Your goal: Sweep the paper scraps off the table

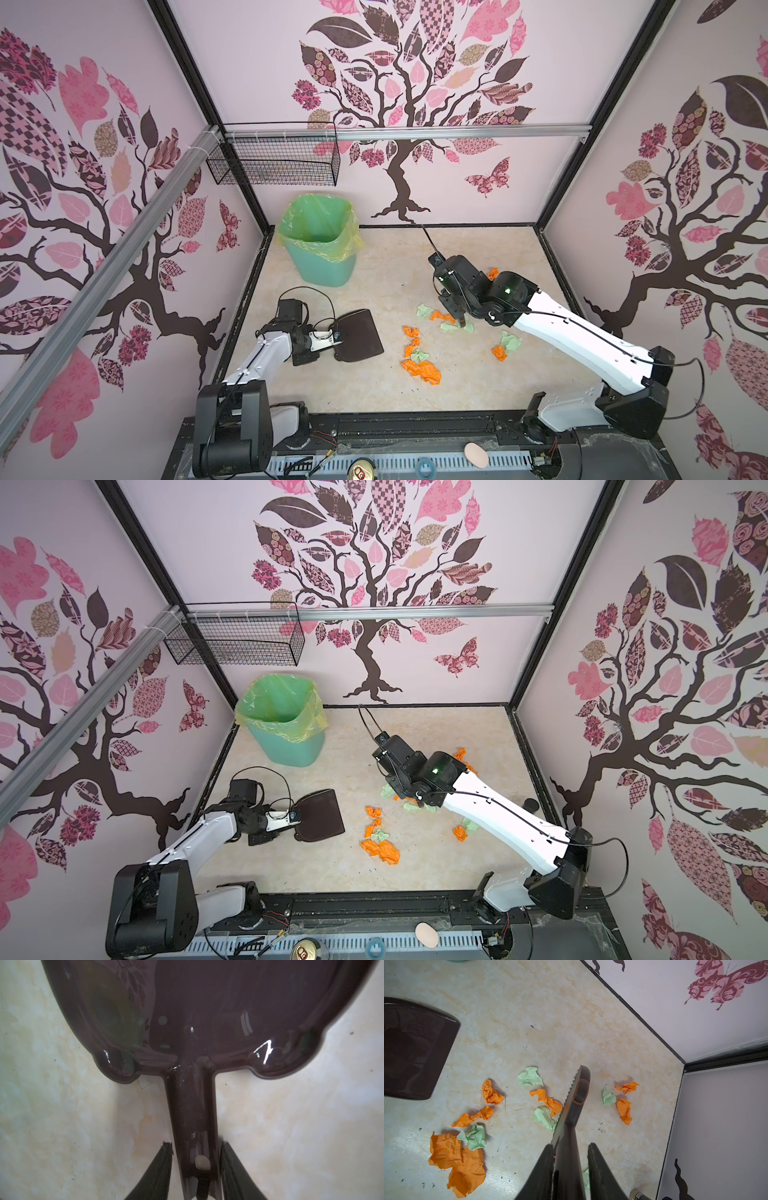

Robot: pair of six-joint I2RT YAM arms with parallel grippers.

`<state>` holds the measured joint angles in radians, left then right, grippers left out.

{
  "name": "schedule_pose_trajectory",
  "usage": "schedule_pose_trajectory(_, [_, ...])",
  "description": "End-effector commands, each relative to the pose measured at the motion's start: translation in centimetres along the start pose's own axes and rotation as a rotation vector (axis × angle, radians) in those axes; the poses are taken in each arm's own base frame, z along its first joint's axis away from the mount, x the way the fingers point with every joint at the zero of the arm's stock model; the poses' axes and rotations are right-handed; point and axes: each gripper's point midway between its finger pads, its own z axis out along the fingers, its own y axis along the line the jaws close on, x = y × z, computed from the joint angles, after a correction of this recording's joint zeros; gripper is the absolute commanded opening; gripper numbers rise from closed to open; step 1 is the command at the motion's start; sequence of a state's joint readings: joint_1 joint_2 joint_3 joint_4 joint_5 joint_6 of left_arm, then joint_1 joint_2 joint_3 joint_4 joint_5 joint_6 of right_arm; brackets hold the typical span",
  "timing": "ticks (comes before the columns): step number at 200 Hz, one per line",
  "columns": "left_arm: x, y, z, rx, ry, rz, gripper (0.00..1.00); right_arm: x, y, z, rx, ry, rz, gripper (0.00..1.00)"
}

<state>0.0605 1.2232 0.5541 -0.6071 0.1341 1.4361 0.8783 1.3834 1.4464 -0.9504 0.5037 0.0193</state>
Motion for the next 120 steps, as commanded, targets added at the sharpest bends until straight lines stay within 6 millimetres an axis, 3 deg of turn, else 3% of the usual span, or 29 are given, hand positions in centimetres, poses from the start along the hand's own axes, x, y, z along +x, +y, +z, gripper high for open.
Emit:
schedule_pose_trajectory(1, [0.1,-0.1,0.6,0.001,0.002,-0.004,0.44,-0.5,-0.5,-0.7,-0.001,-0.035,0.030,0.00])
schedule_pose_trajectory(18, [0.0,0.0,0.7,0.014,0.003,-0.004,0.43,-0.4,-0.4,-0.6,-0.002,-0.030,0.027,0.00])
schedule_pose_trajectory(120, [0.4,-0.9,2.6,0.079,0.012,-0.017,0.15,-0.3,-0.1,-0.8,-0.029,-0.035,0.040,0.00])
